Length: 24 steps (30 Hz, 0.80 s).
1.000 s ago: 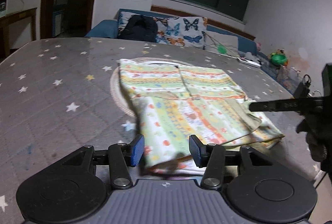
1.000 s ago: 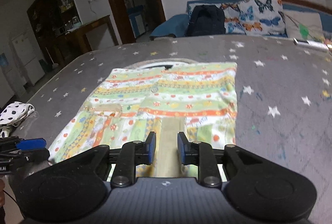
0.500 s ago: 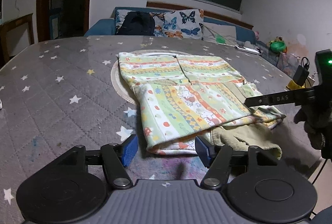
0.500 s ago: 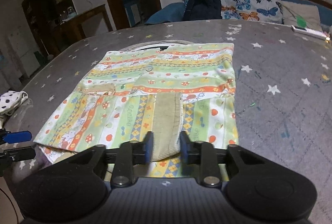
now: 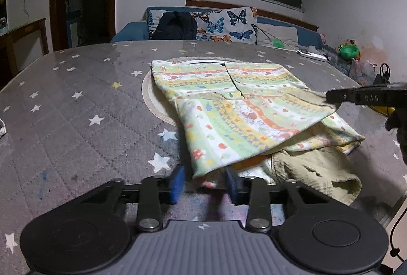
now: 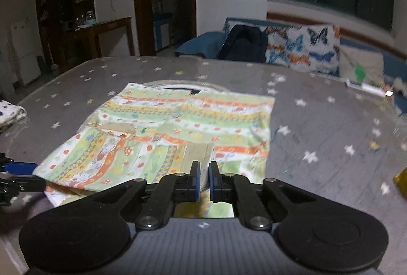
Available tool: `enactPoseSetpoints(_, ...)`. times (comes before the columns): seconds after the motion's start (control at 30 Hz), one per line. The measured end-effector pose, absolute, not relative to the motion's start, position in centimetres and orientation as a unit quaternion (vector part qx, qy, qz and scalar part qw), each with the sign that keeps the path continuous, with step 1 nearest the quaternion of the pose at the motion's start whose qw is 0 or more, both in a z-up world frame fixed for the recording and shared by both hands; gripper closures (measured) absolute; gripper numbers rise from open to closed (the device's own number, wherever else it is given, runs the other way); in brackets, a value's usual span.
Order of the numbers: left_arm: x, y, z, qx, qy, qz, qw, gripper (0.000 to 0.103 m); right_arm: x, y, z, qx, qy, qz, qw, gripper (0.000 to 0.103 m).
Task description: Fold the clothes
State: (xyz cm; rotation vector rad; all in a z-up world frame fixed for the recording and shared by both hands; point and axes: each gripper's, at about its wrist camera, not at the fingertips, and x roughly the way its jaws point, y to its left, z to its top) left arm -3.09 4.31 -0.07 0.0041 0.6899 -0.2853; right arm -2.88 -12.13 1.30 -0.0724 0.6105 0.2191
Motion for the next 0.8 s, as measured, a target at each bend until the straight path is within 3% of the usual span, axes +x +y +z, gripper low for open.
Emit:
enactPoseSetpoints(0.1, -3.2, 4.2, -0.2, 0.014, 0.336, -0.136, 0.932, 0.075, -2.9, -12.0, 1.3, -0.049, 0.297, 0.098, 0.949, 0.097)
enactPoseSetpoints(0.37, -3.1, 4.9, -0.3, 0.017, 0.345, -0.124, 0.930, 0.077, -2.2, -12.2, -0.8, -0.058, 0.339, 0.098, 0.934, 0.096)
enactPoseSetpoints(0.67, -3.8, 4.2, 0.7, 0.029, 0.332, -0.118, 0.935, 0.076, -2.7, -12.1, 0.2, -0.048, 0.320, 0.110, 0.940, 0.092)
enactPoseSetpoints(0.8, -3.6, 4.1, 0.6, 0.025, 0.339, -0.111, 0.934, 0.083, -2.6, -10.7, 0.2, -0.039, 0.315, 0.146, 0.937, 0.092)
